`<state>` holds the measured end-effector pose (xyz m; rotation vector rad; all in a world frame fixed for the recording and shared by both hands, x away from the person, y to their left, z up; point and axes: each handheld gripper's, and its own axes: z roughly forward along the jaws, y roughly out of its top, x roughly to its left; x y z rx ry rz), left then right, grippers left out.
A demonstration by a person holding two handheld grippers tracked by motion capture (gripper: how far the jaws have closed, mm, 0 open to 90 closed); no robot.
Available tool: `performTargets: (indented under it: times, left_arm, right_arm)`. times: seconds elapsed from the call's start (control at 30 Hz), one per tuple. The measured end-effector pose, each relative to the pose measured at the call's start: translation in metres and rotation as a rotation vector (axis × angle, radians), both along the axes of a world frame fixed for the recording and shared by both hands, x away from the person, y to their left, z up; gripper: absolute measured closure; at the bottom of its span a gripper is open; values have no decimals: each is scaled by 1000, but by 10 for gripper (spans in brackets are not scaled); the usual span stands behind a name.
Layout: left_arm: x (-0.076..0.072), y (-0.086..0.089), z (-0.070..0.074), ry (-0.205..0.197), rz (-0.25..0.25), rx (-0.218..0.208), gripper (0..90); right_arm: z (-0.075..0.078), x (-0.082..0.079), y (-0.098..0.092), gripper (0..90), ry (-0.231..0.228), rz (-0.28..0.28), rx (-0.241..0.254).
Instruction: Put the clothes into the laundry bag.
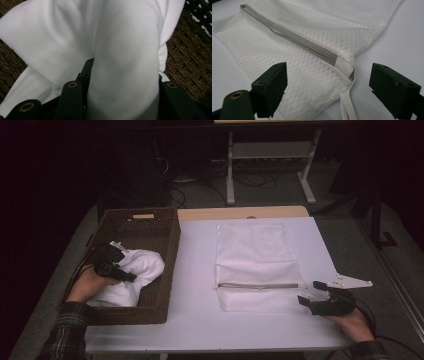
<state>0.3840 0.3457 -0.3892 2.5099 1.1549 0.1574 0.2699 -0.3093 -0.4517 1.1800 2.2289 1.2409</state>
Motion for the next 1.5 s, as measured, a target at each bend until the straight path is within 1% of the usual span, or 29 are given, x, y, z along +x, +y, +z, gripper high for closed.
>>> performTargets:
  times: [0.17, 0.23, 0.33, 0.4, 0.5, 0.53, 0.57, 0.73, 0.77, 0.8, 0.93, 1.03, 1.13, 1.23, 1.27, 1.3, 1.33, 1.37, 1.43, 1.47, 1.5]
  left_arm:
    - [-1, 3, 9, -19, 27, -30, 554]
    - [-2, 3, 13, -19, 32, -46, 554]
    - [-2, 3, 17, -25, 44, -51, 555]
    - [-2, 4, 21, -23, 51, -61, 555]
    - [-3, 4, 29, -35, 52, -76, 555]
    - [-3, 4, 29, -35, 52, -76, 555]
    - [-4, 4, 35, -43, 54, -88, 555]
    - [-5, 1, 50, -53, 56, -91, 555]
    - [-5, 1, 50, -53, 56, -91, 555]
    - [-6, 1, 54, -58, 58, -98, 555]
    - [-7, 0, 61, -65, 59, -110, 555]
    - [-8, -1, 67, -68, 54, -127, 555]
    - [-10, -4, 73, -73, 57, -131, 556]
    - [-11, -6, 80, -79, 45, -143, 556]
    - [-12, -6, 82, -81, 48, -151, 556]
    - [-12, -6, 82, -81, 48, -151, 556]
    - [-14, -10, 87, -95, 39, -144, 556]
    - [-14, -10, 87, -95, 39, -144, 556]
    - [-15, -12, 91, -102, 27, -161, 556]
    - [-15, -12, 91, -102, 27, -161, 556]
    - [-16, -15, 95, -107, 17, -162, 556]
  right_arm:
    - [1, 0, -1, 144, 3, -5, 6]
    - [1, 0, -1, 144, 4, -5, 7]
    - [1, 0, -1, 144, 2, -4, 7]
    - [1, 0, -1, 144, 4, -5, 8]
    - [1, 0, -2, 144, 2, -8, 10]
    - [1, 0, -2, 144, 2, -8, 10]
    - [1, 0, -2, 144, 2, -7, 10]
    - [2, 0, -3, 144, 1, -9, 12]
    - [2, 0, -3, 144, 1, -9, 12]
    - [2, 0, -3, 144, 1, -10, 12]
    - [3, 1, -4, 144, -1, -13, 14]
    - [3, 1, -4, 144, -3, -14, 17]
    - [3, 1, -5, 144, -3, -16, 17]
    - [3, 1, -4, 144, -3, -16, 21]
    - [3, 1, -4, 144, -4, -16, 21]
    - [3, 1, -4, 144, -4, -16, 21]
    - [3, 1, -4, 144, -2, -15, 20]
    - [3, 1, -4, 144, -2, -15, 20]
    - [3, 1, -4, 144, -3, -15, 20]
    - [3, 1, -4, 144, -3, -15, 20]
    - [3, 1, -4, 144, -2, -15, 20]
